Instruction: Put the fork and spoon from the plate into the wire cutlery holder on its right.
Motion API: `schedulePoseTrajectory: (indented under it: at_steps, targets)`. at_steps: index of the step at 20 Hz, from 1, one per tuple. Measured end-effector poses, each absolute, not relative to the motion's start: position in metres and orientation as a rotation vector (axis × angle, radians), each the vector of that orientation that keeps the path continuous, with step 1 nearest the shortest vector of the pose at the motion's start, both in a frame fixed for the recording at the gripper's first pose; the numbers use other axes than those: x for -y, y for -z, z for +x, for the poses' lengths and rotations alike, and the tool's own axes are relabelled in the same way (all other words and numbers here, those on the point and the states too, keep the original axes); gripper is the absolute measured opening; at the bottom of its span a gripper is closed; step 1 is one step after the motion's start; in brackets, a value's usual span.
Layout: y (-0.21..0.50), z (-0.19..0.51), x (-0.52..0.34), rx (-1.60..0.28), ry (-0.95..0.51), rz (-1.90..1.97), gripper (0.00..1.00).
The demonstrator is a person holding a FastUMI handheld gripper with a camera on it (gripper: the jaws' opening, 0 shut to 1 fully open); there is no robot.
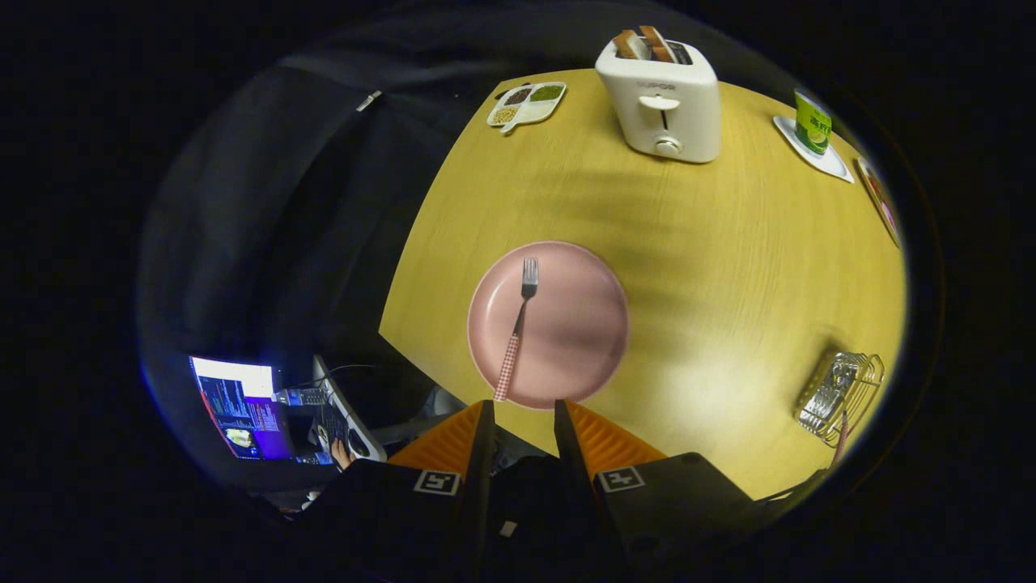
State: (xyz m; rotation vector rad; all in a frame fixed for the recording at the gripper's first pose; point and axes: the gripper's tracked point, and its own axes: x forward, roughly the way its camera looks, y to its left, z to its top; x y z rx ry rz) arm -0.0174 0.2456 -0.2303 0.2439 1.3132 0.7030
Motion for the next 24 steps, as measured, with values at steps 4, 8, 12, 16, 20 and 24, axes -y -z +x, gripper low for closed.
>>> schedulePoseTrajectory:
  at_steps: [4,8,12,16,20,24]
  targets:
    - [0.257,-0.017,-0.284,-1.356,-0.697,0.214,0.47]
    - [0.291,-0.016,-0.307,-1.405,-0.67,0.183,0.47]
    - [0.319,-0.017,-0.32,-1.439,-0.641,0.155,0.47]
    - [0.34,-0.02,-0.333,-1.471,-0.614,0.126,0.47]
    - [0.355,-0.028,-0.34,-1.485,-0.592,0.076,0.47]
    - [0.364,-0.025,-0.334,-1.491,-0.554,0.064,0.2]
